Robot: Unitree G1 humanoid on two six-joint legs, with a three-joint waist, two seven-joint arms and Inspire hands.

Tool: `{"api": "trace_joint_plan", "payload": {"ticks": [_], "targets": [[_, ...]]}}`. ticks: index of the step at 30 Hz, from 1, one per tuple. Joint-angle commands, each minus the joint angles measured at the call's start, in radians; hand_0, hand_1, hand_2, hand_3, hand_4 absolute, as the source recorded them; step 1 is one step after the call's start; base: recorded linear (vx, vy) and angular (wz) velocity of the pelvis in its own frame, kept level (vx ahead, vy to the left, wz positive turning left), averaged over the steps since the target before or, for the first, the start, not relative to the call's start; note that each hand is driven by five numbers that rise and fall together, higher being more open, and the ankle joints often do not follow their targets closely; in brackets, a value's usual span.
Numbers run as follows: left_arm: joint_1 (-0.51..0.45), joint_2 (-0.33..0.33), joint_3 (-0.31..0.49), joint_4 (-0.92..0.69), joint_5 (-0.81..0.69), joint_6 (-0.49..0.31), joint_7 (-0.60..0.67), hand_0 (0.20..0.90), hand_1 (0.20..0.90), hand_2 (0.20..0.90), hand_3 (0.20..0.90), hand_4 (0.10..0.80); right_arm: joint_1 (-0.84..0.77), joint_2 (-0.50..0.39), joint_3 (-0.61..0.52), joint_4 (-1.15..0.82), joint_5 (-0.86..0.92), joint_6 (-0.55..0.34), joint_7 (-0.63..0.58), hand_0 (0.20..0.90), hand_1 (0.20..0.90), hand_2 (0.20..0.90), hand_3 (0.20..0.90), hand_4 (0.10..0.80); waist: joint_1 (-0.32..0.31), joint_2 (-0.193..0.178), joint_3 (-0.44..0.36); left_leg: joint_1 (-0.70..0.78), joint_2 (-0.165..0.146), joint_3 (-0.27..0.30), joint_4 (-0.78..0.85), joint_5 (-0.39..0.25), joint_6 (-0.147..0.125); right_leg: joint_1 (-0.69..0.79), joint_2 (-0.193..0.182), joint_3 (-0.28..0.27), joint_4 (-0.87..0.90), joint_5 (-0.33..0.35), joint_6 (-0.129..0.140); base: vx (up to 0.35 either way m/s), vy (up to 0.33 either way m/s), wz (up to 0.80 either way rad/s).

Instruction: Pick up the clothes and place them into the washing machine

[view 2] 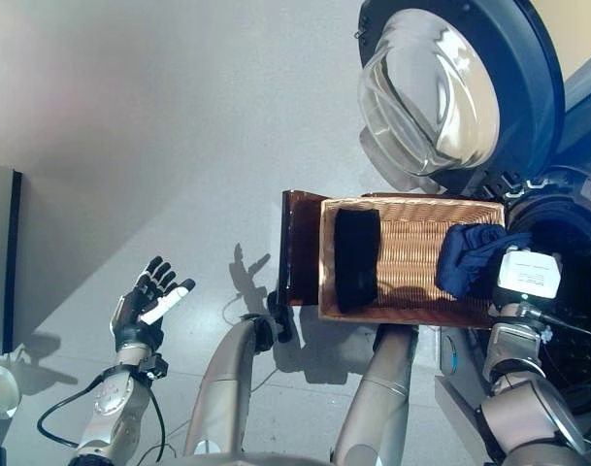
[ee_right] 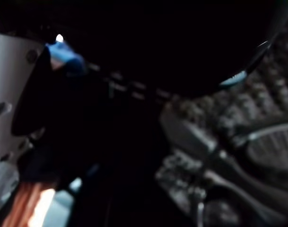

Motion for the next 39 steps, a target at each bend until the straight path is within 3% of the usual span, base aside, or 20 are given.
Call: {"api": "trace_joint_plan", "payload": {"ticks": [1,10,17,30,39], "targets": [[0.008,0.048,0.069,-0.037,0.03,-0.104,0.024,0.9,0.9,0.9,0.9,0.8,-0.002,0.006,0.03,-0.188,-0.058,-0.037,-0.091,0.9,0.9,0.9,0.9,0.8,0.02,-0.024,-0.027,0.067,0.032,-0.068,0.008,-0.049,-0.106,-0.003,0.009,0.04,-0.135,0.187,-0.059,0.0,0.0,0.0],[0.021,0.028,0.107,-0.005,0.044,-0.1,0.042,0.9,0.9,0.9,0.9,0.8,0.122,-0.03,-0.074,-0.464,-0.053,-0.094,-0.086,0.9,0.9,0.9,0.9,0.8,0.0,-0.04,-0.029,0.076,0.045,-0.07,0.005,-0.051,-0.111,0.003,0.021,0.037,-0.135,0.181,-0.06,0.0,0.0,0.0],[0.015,0.021,0.104,0.016,0.057,-0.101,0.052,0.9,0.9,0.9,0.9,0.8,0.135,0.003,-0.114,-0.529,-0.021,-0.109,-0.098,0.9,0.9,0.9,0.9,0.8,-0.004,-0.048,-0.034,0.083,0.048,-0.067,-0.016,-0.044,-0.111,0.01,0.025,0.034,-0.157,0.194,-0.056,0.0,0.0,0.0],[0.025,0.033,0.109,0.007,0.045,-0.096,0.028,0.9,0.9,0.9,0.9,0.8,0.028,0.031,-0.004,-0.101,-0.043,-0.011,-0.042,0.9,0.9,0.9,0.9,0.8,0.019,-0.034,-0.04,0.064,0.036,-0.074,-0.001,-0.048,-0.11,0.006,0.011,0.031,-0.15,0.191,-0.056,0.0,0.0,0.0],[0.039,0.062,0.084,-0.035,0.039,-0.09,0.005,0.9,0.9,0.9,0.9,0.8,-0.075,-0.014,0.057,0.01,-0.064,0.056,-0.029,0.9,0.9,0.9,0.9,0.8,0.038,-0.023,-0.037,0.056,0.028,-0.065,0.004,-0.047,-0.105,-0.011,0.01,0.041,-0.142,0.195,-0.056,0.0,0.0,0.0]]}}
